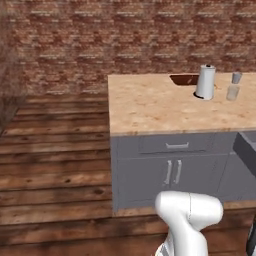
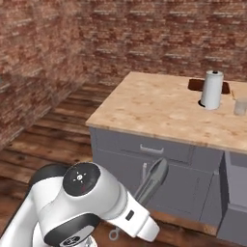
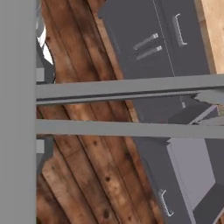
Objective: Take the tongs from the drawer on the right and place them on the dining counter next to the tray containing the kebab skewer.
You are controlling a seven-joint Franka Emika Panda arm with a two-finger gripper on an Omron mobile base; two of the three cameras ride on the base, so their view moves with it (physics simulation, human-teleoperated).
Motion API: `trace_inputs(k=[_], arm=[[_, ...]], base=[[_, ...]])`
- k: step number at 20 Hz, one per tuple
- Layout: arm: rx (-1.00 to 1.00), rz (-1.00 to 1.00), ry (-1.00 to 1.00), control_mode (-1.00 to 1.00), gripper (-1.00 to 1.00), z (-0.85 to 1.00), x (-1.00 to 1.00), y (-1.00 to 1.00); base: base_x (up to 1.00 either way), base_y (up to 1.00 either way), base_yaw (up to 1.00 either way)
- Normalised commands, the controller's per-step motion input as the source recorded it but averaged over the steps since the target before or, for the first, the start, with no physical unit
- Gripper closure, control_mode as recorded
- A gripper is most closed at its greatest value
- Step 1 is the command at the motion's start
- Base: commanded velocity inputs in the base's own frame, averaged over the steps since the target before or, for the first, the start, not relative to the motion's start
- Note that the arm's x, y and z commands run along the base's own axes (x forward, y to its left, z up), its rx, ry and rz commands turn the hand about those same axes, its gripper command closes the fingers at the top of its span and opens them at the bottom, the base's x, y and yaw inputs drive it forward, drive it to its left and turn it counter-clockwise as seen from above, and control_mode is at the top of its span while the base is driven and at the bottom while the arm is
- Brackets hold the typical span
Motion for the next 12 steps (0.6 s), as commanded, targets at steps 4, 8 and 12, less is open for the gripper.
trace_inputs(k=[4, 8, 12], arm=[[0.0, 0.0, 0.0, 1.0, 1.0, 0.0, 0.0, 0.0], [0.0, 0.0, 0.0, 1.0, 1.0, 0.0, 0.0, 0.0], [0.0, 0.0, 0.0, 1.0, 1.0, 0.0, 0.0, 0.0]], base=[[-0.54, 1.0, 0.09], [-0.24, 1.0, 0.06], [0.02, 0.92, 0.02]])
